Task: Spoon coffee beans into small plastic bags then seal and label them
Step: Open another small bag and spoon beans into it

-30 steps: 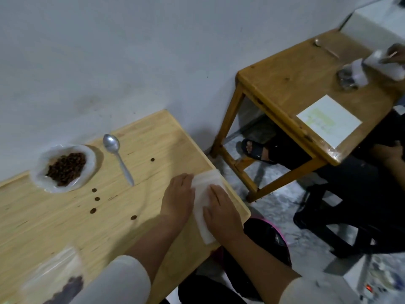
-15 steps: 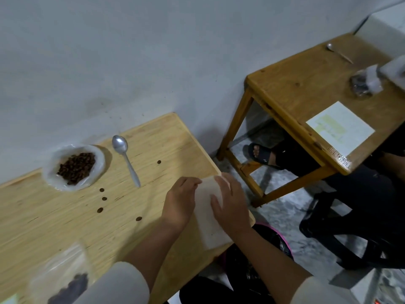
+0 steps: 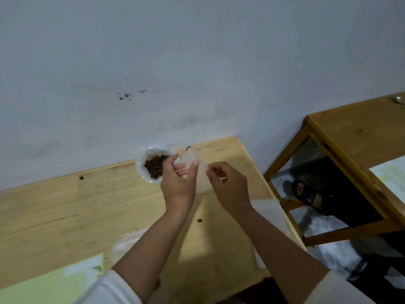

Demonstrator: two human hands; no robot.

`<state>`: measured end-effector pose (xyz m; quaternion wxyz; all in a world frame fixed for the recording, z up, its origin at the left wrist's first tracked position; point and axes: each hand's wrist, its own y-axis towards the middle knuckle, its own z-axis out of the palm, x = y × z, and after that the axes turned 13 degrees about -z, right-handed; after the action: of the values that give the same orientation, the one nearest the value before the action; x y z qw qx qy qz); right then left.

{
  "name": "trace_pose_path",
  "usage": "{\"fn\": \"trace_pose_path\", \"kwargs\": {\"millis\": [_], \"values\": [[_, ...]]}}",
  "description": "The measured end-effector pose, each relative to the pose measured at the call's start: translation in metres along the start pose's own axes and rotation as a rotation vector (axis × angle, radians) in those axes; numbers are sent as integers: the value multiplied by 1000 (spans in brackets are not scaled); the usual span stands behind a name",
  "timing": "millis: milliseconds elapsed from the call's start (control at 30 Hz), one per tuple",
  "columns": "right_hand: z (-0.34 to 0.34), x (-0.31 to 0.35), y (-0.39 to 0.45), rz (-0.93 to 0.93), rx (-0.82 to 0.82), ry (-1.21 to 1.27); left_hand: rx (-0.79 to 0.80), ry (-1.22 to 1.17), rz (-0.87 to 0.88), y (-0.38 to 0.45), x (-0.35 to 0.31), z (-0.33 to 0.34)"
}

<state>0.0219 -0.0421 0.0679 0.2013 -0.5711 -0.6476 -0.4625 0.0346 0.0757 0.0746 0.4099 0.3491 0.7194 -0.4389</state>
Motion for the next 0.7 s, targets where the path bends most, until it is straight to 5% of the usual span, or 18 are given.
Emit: {"fn": "trace_pose_path", "kwargs": {"millis": [167,400,700], "values": [[50,42,0,28,151,204,198,-306,-217,15,10,-51],[88,65,-5,95,152,259,252,-454,-231,31,19,-92],[93,62,8,-65,149,150,75,-275,-143,29,16,-87]]}}
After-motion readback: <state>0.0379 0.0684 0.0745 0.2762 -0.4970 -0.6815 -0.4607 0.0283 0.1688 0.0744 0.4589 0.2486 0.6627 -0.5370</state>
